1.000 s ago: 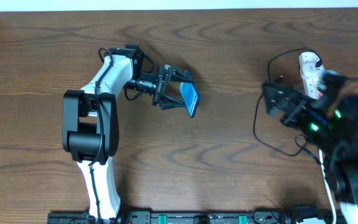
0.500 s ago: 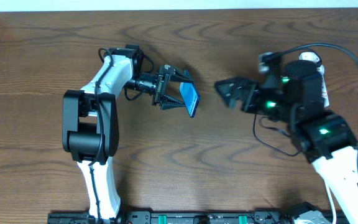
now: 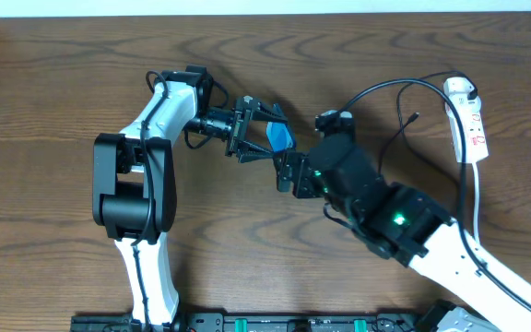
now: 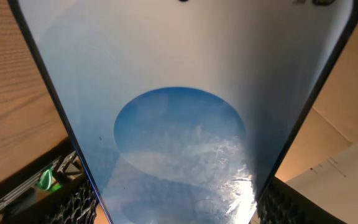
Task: Plug charger to phone and switch on socket
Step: 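Grasp the phone's lower end with the right gripper beside the left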
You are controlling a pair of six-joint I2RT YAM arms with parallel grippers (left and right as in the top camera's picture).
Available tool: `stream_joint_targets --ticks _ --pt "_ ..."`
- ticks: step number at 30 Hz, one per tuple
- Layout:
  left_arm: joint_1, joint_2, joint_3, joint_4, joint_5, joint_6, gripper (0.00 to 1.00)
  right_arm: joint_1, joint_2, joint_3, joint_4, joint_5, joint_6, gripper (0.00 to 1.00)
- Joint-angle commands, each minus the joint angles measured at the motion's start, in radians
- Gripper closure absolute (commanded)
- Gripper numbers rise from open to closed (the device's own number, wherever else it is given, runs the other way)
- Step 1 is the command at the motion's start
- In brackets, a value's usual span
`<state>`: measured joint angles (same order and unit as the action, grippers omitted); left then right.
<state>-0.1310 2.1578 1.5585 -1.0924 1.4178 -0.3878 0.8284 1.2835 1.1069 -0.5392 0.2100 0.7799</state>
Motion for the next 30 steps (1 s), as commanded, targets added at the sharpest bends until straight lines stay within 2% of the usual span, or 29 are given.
stream_joint_targets --ticks 1,8,30 --pt "0.0 -0.043 -0.002 -0.003 0.037 0.009 0.26 0.023 0.065 0.017 0.026 0.125 0.035 0.08" --pt "0.0 -0.043 -0.002 -0.003 0.037 0.009 0.26 0.024 0.148 0.017 0.061 0.108 0.035 0.09" --pt "0.0 -0.043 -0.002 -0.003 0.037 0.009 0.25 0.022 0.18 0.017 0.087 0.09 0.035 0.14"
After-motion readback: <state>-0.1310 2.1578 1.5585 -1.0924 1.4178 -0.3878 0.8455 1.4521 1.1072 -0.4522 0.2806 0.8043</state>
